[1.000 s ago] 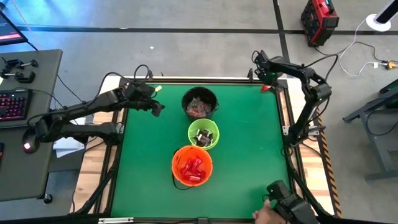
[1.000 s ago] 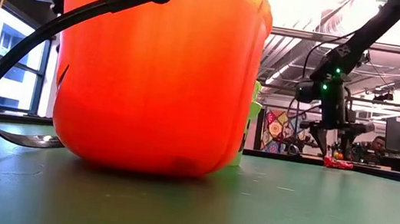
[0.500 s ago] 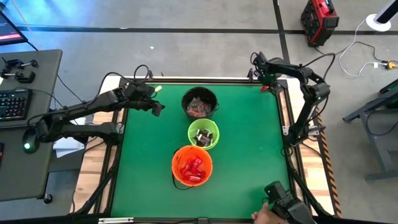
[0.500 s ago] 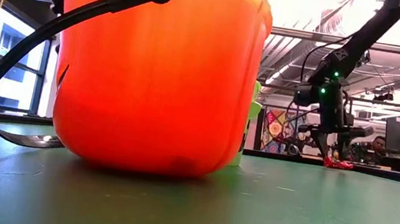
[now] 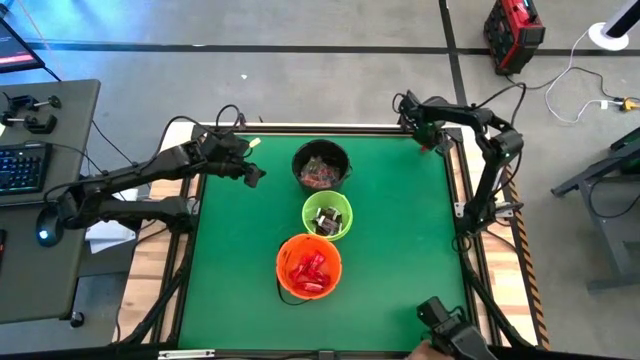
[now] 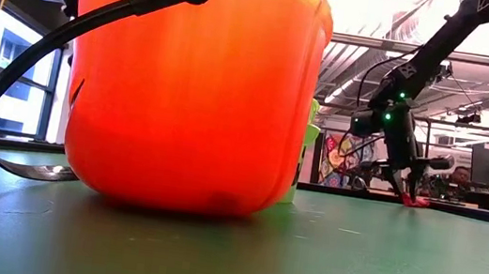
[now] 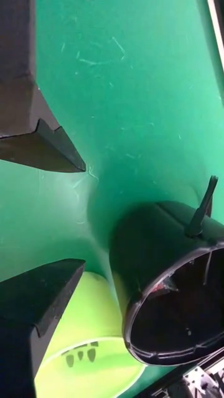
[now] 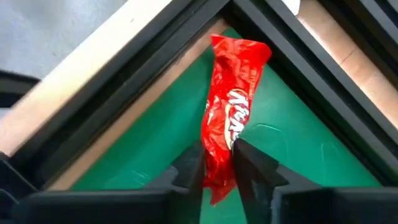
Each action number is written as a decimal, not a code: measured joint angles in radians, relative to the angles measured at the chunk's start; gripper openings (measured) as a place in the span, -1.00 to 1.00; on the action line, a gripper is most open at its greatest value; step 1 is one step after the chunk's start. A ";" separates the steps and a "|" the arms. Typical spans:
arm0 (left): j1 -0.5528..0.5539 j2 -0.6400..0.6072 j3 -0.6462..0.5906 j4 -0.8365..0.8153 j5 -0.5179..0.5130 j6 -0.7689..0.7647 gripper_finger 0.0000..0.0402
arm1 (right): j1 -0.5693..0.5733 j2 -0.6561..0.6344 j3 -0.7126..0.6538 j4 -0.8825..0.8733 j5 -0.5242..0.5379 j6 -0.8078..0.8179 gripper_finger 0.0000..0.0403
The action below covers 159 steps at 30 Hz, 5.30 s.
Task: Sort candy by brand, put in halloween buckets
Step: Put the red chocolate bar into the orange bucket, then return to Home Position
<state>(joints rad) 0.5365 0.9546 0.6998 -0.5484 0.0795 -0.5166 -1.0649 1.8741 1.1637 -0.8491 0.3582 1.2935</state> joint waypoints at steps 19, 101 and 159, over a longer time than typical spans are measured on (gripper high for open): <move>0.000 -0.053 0.000 -0.013 0.088 0.100 0.13 | 0.151 -0.324 0.013 0.212 -0.010 -0.451 -0.98; -0.533 -0.759 -0.664 1.140 -0.116 0.056 -0.62 | 1.281 -0.309 0.426 0.230 -0.222 -0.740 -0.37; -0.503 -0.808 -0.687 0.803 -0.027 -0.030 -0.98 | 0.999 -1.568 -1.036 1.087 -0.621 -1.023 -1.00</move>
<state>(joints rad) 0.0338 0.1463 0.0124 0.2546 0.0526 -0.5465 -0.0660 0.3058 0.1278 0.2374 -0.2630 0.2704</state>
